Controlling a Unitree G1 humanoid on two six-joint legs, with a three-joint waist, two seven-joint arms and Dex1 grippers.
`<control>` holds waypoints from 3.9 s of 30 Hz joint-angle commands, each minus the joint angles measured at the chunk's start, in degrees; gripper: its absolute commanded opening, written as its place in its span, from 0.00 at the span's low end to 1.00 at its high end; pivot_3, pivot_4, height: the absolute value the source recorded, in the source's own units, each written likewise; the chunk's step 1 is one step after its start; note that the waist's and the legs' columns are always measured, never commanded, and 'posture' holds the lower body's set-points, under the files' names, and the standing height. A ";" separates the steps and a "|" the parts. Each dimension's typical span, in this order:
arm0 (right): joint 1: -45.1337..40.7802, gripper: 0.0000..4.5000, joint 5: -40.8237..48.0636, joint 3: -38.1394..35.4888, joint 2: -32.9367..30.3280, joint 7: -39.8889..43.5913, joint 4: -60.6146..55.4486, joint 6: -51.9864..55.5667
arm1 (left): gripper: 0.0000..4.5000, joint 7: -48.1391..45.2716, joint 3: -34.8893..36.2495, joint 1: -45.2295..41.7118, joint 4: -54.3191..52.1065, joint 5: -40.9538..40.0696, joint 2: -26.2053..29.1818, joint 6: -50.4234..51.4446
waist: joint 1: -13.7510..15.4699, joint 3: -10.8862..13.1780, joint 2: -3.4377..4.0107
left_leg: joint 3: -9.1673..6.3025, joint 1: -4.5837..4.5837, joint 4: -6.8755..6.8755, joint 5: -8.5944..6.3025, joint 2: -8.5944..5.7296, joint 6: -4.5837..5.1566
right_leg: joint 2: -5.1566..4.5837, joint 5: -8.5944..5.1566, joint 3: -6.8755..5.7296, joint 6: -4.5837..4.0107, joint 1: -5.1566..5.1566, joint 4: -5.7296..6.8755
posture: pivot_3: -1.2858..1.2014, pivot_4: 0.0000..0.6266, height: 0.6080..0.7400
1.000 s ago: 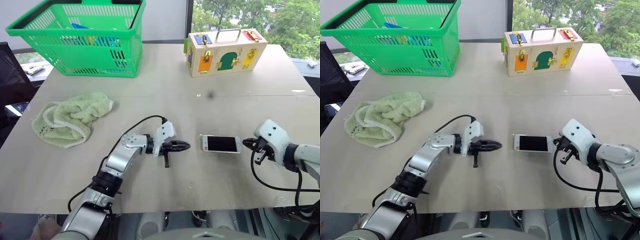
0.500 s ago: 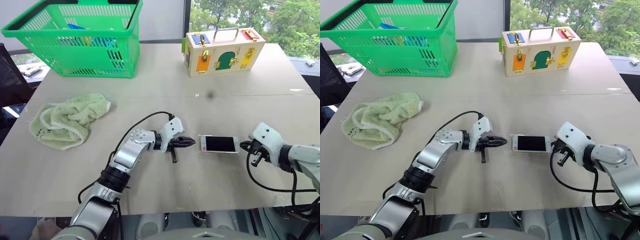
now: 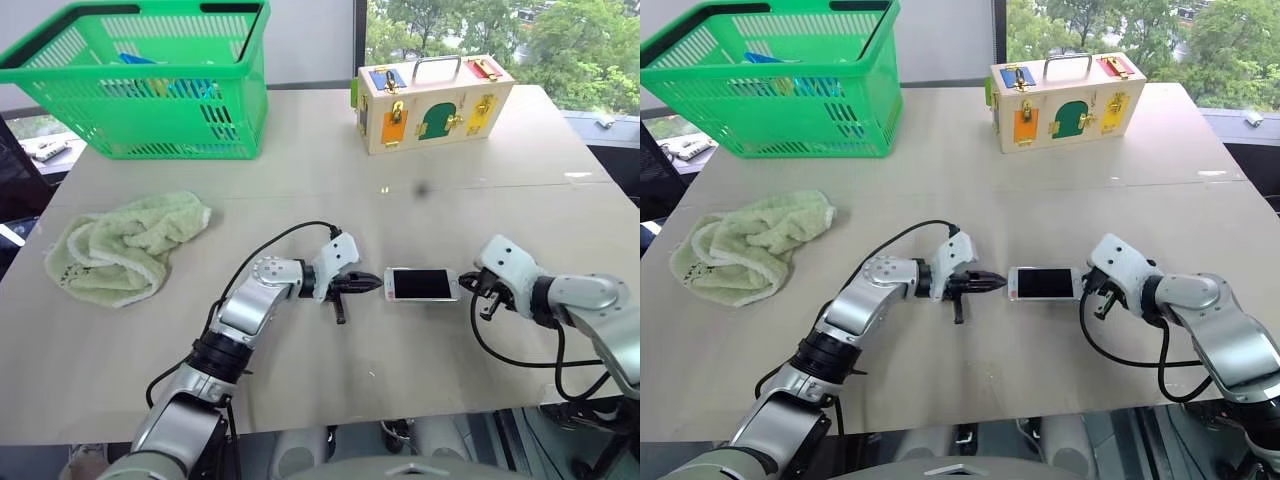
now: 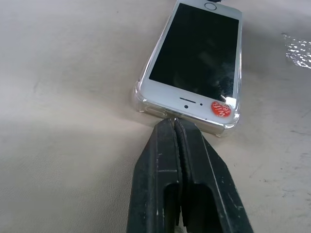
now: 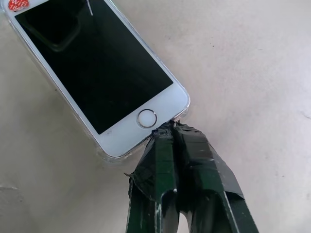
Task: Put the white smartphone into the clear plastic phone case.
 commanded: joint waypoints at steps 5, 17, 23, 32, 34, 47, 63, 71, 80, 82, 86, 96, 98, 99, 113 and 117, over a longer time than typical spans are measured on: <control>-0.36 0.00 4.11 4.00 2.65 3.85 -3.07 -0.32 | 0.01 0.47 -0.64 0.93 -4.48 -0.69 -0.22 1.64 | -0.15 0.00 -0.01 | 0.00 0.24 -0.03 0.00 0.03 -0.01 | 0.19 -0.02 0.19 -0.03 0.00 0.21 | 0.52 0.24 1.00; -2.29 0.00 4.55 5.33 5.12 4.74 -1.77 -0.54 | 0.01 0.69 -0.26 0.72 -4.46 -0.81 -0.13 2.33 | -0.74 0.01 -0.01 | 0.09 0.32 -0.03 -0.01 0.06 -0.01 | 0.21 -0.03 0.33 -0.05 -0.01 0.26 | 0.52 0.24 1.00; -1.44 0.00 3.20 2.12 4.10 3.77 -1.17 -1.91 | 0.01 0.90 2.97 1.22 -4.94 -2.01 0.99 1.85 | -1.24 0.01 -0.01 | 0.06 0.38 -0.04 -0.01 0.07 -0.01 | 0.23 -0.03 0.40 -0.05 -0.01 0.30 | 0.52 0.24 1.00; 3.51 0.00 4.86 -8.90 0.06 2.75 -2.72 -2.86 | 0.01 0.01 6.76 -0.93 -6.93 -5.92 1.11 2.33 | -0.40 0.08 -0.05 | 0.17 0.26 -0.06 -0.01 -0.09 -0.02 | 0.07 -0.03 0.53 -0.04 -0.05 0.21 | 0.52 0.24 1.00; 3.99 0.00 5.54 -10.28 -0.13 2.37 -3.14 -2.63 | 0.01 -0.16 6.31 -1.88 -6.86 -6.42 0.44 2.62 | 0.21 0.10 -0.09 | 0.20 0.24 -0.02 -0.01 -0.12 -0.01 | 0.03 -0.02 0.54 -0.03 -0.05 0.19 | 0.52 0.24 1.00; 0.14 0.00 8.21 -6.22 2.64 -1.75 -4.21 1.04 | 0.01 -4.26 -0.55 -4.57 0.22 -3.98 -1.82 0.39 | 0.34 0.12 -0.12 | 0.14 0.23 -0.03 -0.01 -0.11 -0.01 | 0.10 -0.02 0.52 -0.04 -0.05 0.19 | 0.52 0.24 1.00; -7.13 0.00 7.31 4.18 4.93 -2.87 7.93 9.81 | 0.01 -3.64 -1.90 -4.27 1.25 -1.74 -1.33 1.16 | 0.31 0.10 -0.15 | 0.13 0.26 -0.02 -0.01 -0.10 -0.01 | 0.08 -0.02 0.51 -0.04 -0.02 0.20 | 0.52 0.24 1.00; -10.28 0.00 6.69 10.18 5.13 -2.24 16.25 15.71 | 0.01 -3.17 -1.83 -4.16 2.41 -1.30 -2.09 0.49 | 0.38 -0.28 -0.46 | 0.05 0.51 -0.02 -0.01 -0.09 -0.01 | 0.02 -0.03 0.43 -0.05 0.24 0.21 | 0.52 0.24 1.00; -10.49 0.00 5.41 13.90 6.62 -3.04 23.06 17.01 | 0.01 -3.92 -2.44 -4.57 3.58 -0.81 -2.04 0.06 | 0.34 -1.46 -1.11 | -0.09 0.66 -0.02 -0.03 -0.05 -0.03 | -0.29 -0.03 0.17 -0.05 0.42 0.08 | 0.52 0.24 1.00; -10.06 0.00 5.32 12.94 6.94 -3.54 23.23 16.38 | 0.01 -4.15 -2.70 -4.71 3.77 -0.59 -1.99 0.18 | 0.34 -1.71 -1.15 | -0.14 0.66 -0.03 -0.06 -0.03 -0.08 | -0.32 -0.03 0.11 -0.05 0.47 0.03 | 0.52 0.24 1.00; -8.23 0.00 9.23 2.35 10.84 -3.90 17.43 9.17 | 0.01 -4.02 -2.86 -4.74 4.42 -0.23 -2.20 -0.07 | 0.33 -1.70 -1.03 | -0.43 0.64 -0.03 -0.17 0.05 -0.27 | -0.34 -0.03 -0.04 -0.05 0.69 -0.28 | 0.52 0.24 1.00; 0.10 0.00 14.61 -4.83 5.04 -1.60 -0.05 10.34 | 0.01 -4.20 -3.16 -5.16 4.72 0.10 -2.43 -0.17 | 0.70 -1.02 -0.03 | -0.49 0.37 -0.34 -0.16 -0.11 0.02 | -0.15 -0.16 -0.15 0.08 0.68 -0.59 | 0.52 0.24 1.00; 0.77 0.00 15.47 -4.89 3.84 -1.35 -1.94 10.86 | 0.01 -4.24 -3.18 -5.16 4.62 0.17 -2.50 -0.07 | 0.67 -0.92 -0.03 | -0.45 0.36 -0.32 -0.26 -0.14 0.07 | -0.14 -0.21 -0.15 0.16 0.68 -0.61 | 0.52 0.24 1.00; 0.88 0.00 15.51 -4.69 3.36 -1.45 -2.60 10.75 | 0.01 -4.26 -3.18 -5.14 4.54 0.21 -2.53 0.00 | 0.66 -0.86 -0.03 | -0.43 0.36 -0.32 -0.28 -0.16 0.09 | -0.15 -0.23 -0.17 0.18 0.68 -0.62 | 0.52 0.24 1.00; 2.30 0.00 22.58 -10.80 3.71 -2.24 -7.05 11.98 | 0.01 -4.42 -2.82 -5.75 5.00 0.27 -2.48 0.01 | 0.59 -0.36 0.05 | -0.38 0.32 -0.16 -0.38 -0.17 0.21 | -0.21 -0.25 -0.23 0.20 0.68 -0.64 | 0.52 0.24 1.00; 5.50 0.00 21.75 -7.44 -0.38 -1.76 -8.62 12.36 | 0.01 -4.28 -2.79 -5.78 4.74 0.28 -2.59 -0.05 | 0.47 -0.31 0.03 | -0.36 0.29 -0.16 -0.41 -0.17 0.24 | -0.21 -0.27 -0.20 0.23 0.65 -0.64 | 0.52 0.24 1.00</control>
